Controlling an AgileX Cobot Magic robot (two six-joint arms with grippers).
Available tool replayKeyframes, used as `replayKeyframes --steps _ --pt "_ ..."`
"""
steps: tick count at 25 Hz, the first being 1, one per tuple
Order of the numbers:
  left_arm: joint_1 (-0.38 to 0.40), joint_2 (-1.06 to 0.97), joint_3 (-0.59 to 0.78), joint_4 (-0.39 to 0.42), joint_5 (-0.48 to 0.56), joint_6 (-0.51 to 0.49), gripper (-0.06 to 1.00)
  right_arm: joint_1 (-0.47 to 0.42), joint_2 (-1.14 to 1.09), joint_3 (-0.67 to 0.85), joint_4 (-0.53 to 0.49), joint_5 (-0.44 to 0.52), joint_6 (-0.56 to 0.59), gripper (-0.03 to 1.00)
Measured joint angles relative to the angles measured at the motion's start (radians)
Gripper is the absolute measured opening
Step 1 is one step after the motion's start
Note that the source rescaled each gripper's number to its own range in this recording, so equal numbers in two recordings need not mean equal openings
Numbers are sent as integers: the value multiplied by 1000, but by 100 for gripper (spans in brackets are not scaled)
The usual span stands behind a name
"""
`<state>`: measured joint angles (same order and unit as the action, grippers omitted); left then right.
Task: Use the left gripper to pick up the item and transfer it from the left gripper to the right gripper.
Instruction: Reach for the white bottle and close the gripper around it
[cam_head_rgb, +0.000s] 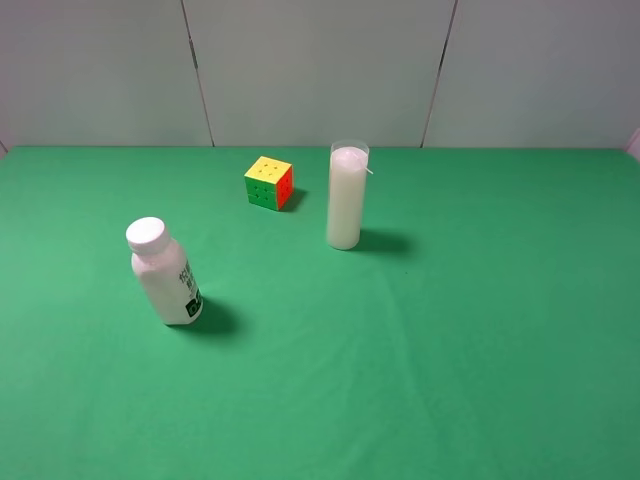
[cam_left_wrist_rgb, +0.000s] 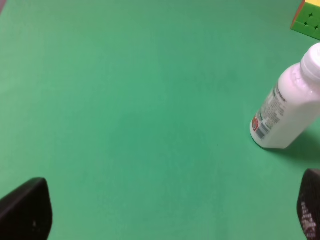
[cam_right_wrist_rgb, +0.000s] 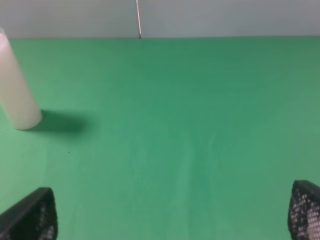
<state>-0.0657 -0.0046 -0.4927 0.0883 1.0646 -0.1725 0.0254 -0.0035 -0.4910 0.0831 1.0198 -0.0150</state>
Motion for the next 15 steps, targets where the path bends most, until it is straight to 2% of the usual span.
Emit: replayKeyframes --steps 15 --pt "0 0 0 0 0 0 95 0 0 0 0 0 0 100"
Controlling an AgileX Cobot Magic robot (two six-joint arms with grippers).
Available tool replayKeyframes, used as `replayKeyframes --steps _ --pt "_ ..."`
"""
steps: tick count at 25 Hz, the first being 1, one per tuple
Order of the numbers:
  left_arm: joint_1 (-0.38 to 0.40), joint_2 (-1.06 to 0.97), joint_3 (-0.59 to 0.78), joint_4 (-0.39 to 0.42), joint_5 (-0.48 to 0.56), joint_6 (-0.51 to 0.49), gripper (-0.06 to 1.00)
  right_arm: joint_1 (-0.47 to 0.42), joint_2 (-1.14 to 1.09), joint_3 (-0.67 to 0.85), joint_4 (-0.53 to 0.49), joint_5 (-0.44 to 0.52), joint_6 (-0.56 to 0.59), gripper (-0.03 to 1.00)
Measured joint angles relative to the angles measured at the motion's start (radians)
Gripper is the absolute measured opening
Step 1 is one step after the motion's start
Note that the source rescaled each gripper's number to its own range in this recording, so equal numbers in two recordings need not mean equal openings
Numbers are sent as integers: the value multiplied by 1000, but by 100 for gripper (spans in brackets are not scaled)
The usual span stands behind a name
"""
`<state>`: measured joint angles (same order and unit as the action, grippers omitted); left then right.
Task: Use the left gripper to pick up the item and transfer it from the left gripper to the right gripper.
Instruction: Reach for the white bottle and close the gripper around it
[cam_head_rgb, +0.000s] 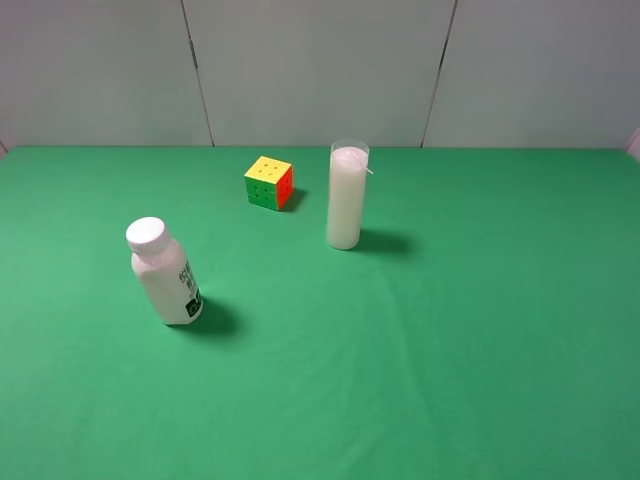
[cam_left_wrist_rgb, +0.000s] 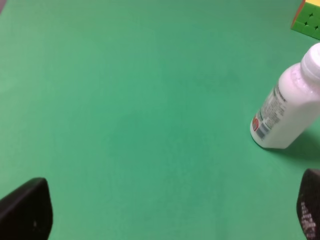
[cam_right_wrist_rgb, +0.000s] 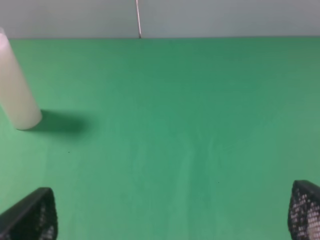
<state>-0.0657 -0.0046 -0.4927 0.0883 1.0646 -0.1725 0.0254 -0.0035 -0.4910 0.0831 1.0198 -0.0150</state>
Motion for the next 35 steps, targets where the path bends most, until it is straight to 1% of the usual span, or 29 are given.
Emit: replayKeyframes --steps 20,23,28,35 --pt "0 0 0 -2 0 0 94 0 0 0 0 0 0 100" --pt "0 11 0 -4 0 0 98 0 0 0 0 0 0 100" --pt "0 139 -51 -27 22 12 100 0 0 0 0 0 0 100" --pt "0 374 -194 -57 25 107 100 0 0 0 0 0 0 100"
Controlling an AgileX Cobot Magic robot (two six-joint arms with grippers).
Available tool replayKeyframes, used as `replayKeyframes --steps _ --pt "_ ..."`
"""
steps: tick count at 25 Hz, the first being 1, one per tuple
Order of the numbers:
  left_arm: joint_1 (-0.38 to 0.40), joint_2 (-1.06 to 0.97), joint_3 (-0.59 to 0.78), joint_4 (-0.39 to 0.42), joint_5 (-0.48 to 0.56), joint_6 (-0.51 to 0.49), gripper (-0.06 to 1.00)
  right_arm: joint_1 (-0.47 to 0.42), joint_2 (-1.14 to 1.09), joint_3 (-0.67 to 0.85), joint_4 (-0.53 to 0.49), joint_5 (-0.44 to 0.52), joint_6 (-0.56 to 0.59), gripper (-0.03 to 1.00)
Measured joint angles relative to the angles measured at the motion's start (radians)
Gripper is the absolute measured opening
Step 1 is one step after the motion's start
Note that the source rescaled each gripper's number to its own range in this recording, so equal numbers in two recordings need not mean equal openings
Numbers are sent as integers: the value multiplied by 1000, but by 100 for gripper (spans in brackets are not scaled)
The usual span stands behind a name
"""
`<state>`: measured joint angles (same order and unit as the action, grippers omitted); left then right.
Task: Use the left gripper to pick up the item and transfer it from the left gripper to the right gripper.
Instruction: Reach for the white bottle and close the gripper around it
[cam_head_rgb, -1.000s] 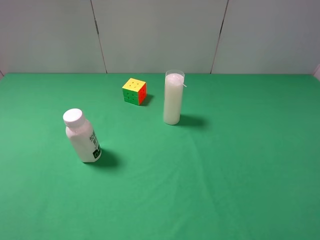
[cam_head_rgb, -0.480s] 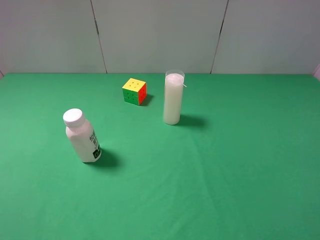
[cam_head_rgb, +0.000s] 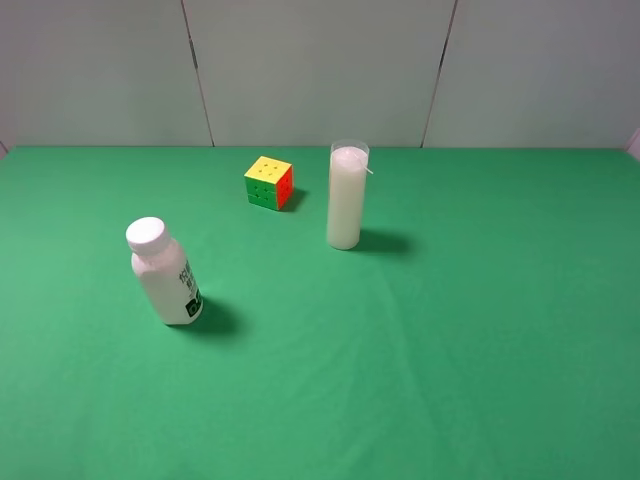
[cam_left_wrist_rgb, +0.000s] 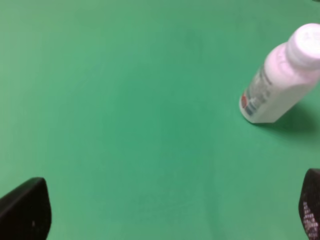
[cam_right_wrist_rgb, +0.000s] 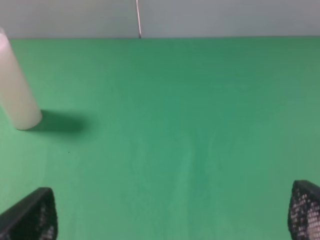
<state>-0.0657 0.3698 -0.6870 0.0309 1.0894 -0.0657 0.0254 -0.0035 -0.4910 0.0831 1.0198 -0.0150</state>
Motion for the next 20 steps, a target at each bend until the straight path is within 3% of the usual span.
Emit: replayKeyframes --steps 6,11,20 --pt "0 205 -103 -52 1 88 100 0 0 0 0 0 0 100" --pt "-5 342 -154 -103 0 100 100 0 0 0 0 0 0 100" --pt "-119 573 -232 -150 -4 80 100 0 0 0 0 0 0 100"
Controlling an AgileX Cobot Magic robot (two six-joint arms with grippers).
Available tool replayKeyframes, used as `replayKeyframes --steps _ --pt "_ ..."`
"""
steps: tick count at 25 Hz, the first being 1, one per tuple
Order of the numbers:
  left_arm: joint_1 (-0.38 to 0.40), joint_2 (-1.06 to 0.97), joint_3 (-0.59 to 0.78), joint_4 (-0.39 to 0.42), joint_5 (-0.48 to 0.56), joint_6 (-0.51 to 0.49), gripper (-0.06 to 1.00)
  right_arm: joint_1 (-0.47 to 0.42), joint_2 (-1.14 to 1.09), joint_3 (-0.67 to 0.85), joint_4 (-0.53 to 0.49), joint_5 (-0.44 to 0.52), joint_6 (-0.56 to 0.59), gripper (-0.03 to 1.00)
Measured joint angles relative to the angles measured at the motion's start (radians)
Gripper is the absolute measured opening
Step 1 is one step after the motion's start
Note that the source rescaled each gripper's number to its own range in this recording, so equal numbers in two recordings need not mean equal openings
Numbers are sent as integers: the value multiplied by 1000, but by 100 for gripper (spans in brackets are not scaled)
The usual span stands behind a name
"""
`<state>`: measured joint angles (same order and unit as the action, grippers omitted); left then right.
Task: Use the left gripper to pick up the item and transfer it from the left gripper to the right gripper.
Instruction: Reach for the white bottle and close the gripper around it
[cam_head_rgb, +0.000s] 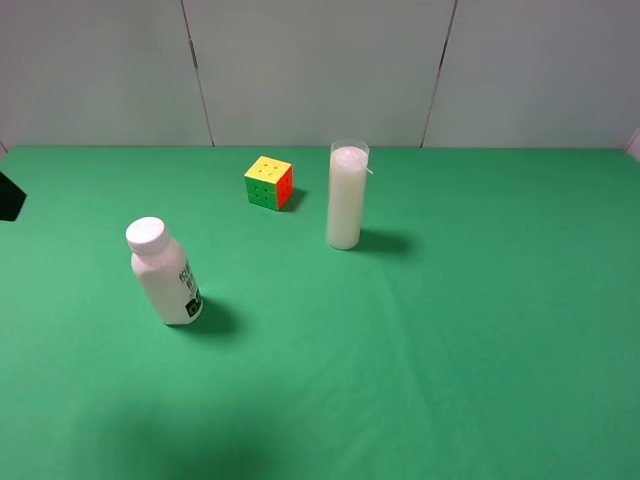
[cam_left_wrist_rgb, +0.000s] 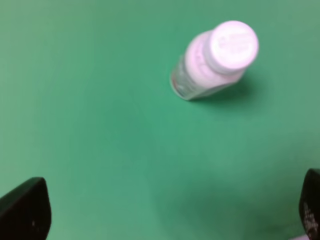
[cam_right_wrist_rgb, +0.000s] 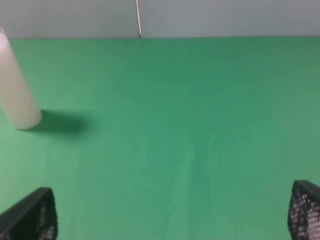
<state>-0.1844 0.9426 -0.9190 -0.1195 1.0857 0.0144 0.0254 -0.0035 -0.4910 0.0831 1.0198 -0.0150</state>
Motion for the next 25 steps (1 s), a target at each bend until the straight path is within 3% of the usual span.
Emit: replayKeyframes --steps 12,19,25 --pt "-157 239 -17 17 -18 -190 100 0 0 0 0 0 0 100" --pt "-231 356 -17 61 -101 -302 100 0 0 0 0 0 0 100" --pt "-259 462 -17 69 -169 -338 100 0 0 0 0 0 0 100"
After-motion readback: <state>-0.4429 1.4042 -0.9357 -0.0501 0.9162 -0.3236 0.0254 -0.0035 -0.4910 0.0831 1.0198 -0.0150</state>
